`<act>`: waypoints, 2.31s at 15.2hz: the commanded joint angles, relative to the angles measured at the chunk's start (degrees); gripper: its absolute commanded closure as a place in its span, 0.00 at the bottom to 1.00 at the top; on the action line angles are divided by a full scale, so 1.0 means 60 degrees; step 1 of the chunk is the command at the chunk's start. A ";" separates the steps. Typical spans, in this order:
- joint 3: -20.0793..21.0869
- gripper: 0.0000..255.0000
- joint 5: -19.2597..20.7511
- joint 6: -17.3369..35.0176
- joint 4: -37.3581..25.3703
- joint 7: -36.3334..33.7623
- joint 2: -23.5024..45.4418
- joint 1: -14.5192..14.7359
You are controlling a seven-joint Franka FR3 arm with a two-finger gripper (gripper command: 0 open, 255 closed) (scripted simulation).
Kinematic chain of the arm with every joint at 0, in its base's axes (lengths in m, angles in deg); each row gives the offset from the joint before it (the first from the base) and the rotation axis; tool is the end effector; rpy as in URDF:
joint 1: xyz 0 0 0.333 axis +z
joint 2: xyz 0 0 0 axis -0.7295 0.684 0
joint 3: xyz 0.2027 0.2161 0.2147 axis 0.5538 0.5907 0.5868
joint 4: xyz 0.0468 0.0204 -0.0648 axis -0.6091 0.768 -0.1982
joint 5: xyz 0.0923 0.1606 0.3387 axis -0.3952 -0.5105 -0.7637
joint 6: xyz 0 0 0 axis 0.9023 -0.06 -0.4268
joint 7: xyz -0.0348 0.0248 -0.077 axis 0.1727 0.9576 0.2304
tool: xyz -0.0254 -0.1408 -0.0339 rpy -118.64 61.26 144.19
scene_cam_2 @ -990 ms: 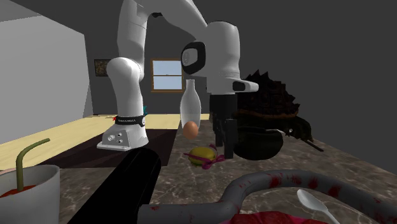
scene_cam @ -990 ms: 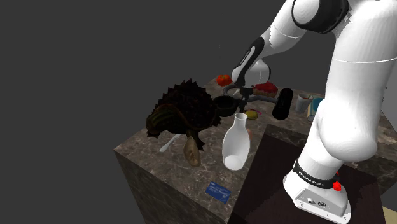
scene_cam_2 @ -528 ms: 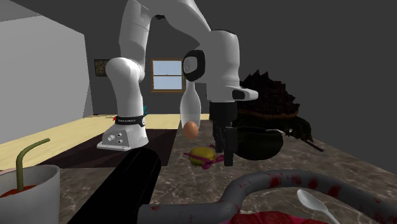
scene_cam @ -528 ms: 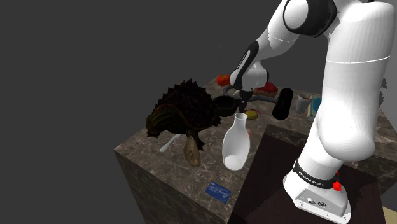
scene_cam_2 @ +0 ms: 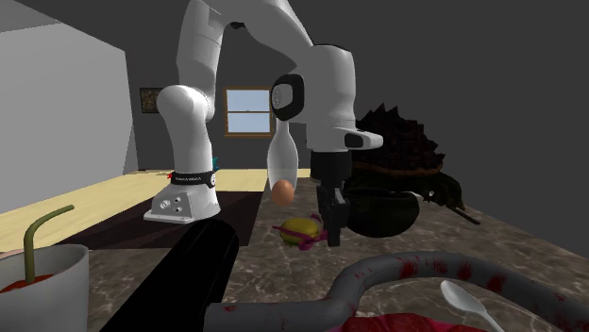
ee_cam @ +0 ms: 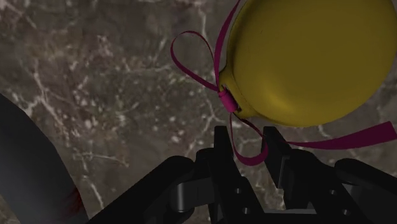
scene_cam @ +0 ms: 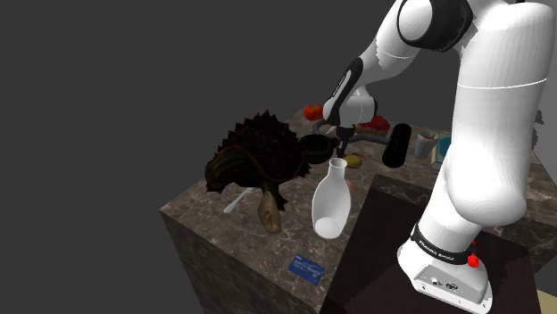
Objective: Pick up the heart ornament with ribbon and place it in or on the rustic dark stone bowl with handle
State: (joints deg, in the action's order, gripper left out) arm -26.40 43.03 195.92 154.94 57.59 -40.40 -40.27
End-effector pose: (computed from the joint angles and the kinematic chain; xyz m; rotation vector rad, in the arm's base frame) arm 0.4055 -0.2854 0.2455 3.0763 0.2681 0.0372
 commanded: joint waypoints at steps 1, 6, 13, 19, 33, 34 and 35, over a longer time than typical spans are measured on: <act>0.0002 1.00 -0.0002 0.0001 -0.0002 0.0000 -0.0002 0.0001; -0.0132 1.00 0.0210 -0.0101 0.0008 -0.0150 -0.0151 0.0101; -0.0885 1.00 0.1754 -0.0887 -0.0013 -0.1235 -0.1238 0.0644; -0.1135 1.00 0.2971 -0.1667 -0.0155 -0.2092 -0.2180 0.0799; -0.0810 1.00 0.4592 -0.3685 -0.0845 -0.3259 -0.3939 0.0602; -0.0773 1.00 0.4653 -0.3830 -0.0910 -0.3305 -0.4036 0.0586; -0.0734 1.00 0.4708 -0.3974 -0.0977 -0.3347 -0.4128 0.0570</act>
State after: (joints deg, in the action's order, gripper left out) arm -30.98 70.87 172.94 149.43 37.73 -64.57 -36.71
